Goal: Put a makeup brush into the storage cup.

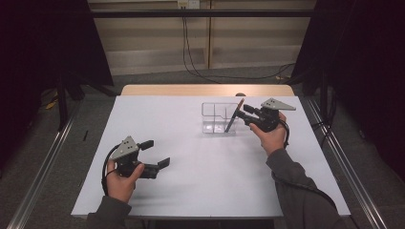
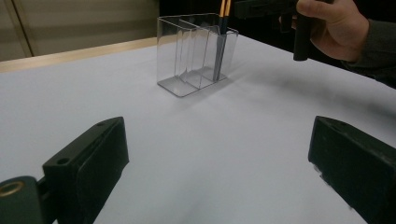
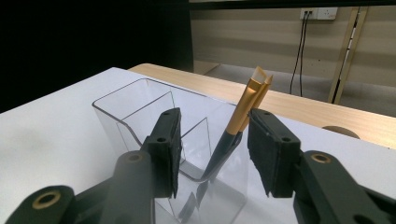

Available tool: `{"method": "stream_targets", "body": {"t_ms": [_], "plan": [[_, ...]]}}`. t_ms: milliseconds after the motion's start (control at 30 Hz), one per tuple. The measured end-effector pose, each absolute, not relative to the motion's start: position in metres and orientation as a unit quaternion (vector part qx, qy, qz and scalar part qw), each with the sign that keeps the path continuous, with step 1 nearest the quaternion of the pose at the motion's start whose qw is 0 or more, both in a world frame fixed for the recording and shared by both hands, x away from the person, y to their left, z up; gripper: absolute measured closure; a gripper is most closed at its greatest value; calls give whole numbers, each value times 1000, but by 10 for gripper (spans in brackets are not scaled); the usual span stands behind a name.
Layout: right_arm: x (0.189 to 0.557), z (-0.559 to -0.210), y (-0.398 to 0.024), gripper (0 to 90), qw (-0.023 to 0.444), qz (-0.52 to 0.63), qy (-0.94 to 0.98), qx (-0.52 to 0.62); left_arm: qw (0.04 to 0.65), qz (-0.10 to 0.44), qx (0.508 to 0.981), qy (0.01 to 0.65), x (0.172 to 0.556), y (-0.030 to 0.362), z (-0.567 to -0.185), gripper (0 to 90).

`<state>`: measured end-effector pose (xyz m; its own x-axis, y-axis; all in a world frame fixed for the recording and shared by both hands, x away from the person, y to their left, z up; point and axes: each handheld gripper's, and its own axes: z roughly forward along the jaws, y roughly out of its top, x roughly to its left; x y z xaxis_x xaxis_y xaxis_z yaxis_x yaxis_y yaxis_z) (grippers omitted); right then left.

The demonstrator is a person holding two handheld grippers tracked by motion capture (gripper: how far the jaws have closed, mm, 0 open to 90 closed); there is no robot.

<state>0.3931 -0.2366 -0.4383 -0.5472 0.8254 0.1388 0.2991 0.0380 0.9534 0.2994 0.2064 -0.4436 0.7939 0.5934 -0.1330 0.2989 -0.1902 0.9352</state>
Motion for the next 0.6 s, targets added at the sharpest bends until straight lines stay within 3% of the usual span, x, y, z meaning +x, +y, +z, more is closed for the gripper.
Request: {"method": "stream_targets", "body": {"t_ms": [600], "plan": [[391,-438,-235,381,231,555,690,404,568,127,759,293,299,204,-444,45]]}}
